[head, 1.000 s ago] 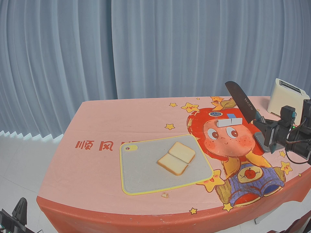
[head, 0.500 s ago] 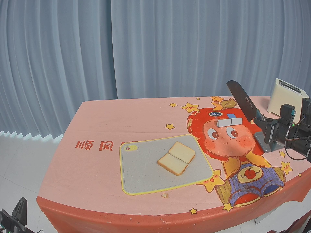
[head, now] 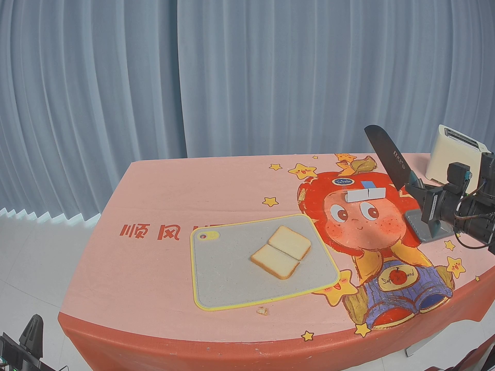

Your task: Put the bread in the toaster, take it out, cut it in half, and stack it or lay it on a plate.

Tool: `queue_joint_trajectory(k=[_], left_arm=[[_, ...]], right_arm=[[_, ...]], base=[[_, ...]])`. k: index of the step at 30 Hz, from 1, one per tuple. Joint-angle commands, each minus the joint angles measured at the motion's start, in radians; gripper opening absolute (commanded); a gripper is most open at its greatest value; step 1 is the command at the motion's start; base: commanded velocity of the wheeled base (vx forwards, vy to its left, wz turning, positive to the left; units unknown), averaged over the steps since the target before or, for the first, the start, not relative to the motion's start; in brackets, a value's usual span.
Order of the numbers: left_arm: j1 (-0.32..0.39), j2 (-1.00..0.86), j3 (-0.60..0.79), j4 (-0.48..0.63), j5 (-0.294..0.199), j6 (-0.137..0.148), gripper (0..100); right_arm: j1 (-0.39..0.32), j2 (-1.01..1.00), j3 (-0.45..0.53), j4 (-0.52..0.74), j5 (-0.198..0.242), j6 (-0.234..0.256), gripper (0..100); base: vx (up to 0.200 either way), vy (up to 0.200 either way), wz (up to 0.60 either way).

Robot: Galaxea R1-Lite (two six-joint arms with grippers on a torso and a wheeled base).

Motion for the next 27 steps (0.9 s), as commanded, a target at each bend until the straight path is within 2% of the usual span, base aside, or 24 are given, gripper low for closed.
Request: queue_joint_trajectory(k=[1, 4, 5, 27], left_arm=[[0.000, 0.001, 0.018, 0.000, 0.000, 0.000, 0], [0.000, 0.001, 0.018, 0.000, 0.000, 0.000, 0], [0.000, 0.001, 0.018, 0.000, 0.000, 0.000, 0], [0.000, 0.001, 0.018, 0.000, 0.000, 0.000, 0]], right_arm=[[-0.013, 0.005, -0.001, -0.001, 0.033, 0.000, 0], [-0.030, 0.011, -0.001, -0.001, 0.079, 0.000, 0], [-0.035, 0.013, -0.001, -0.001, 0.082, 0.000, 0], [-0.047, 0.080, -0.028, -0.001, 0.090, 0.025, 0]], base=[[0.000, 0.000, 0.00], [0.000, 0.000, 0.00], [0.000, 0.000, 0.00], [0.000, 0.000, 0.00]])
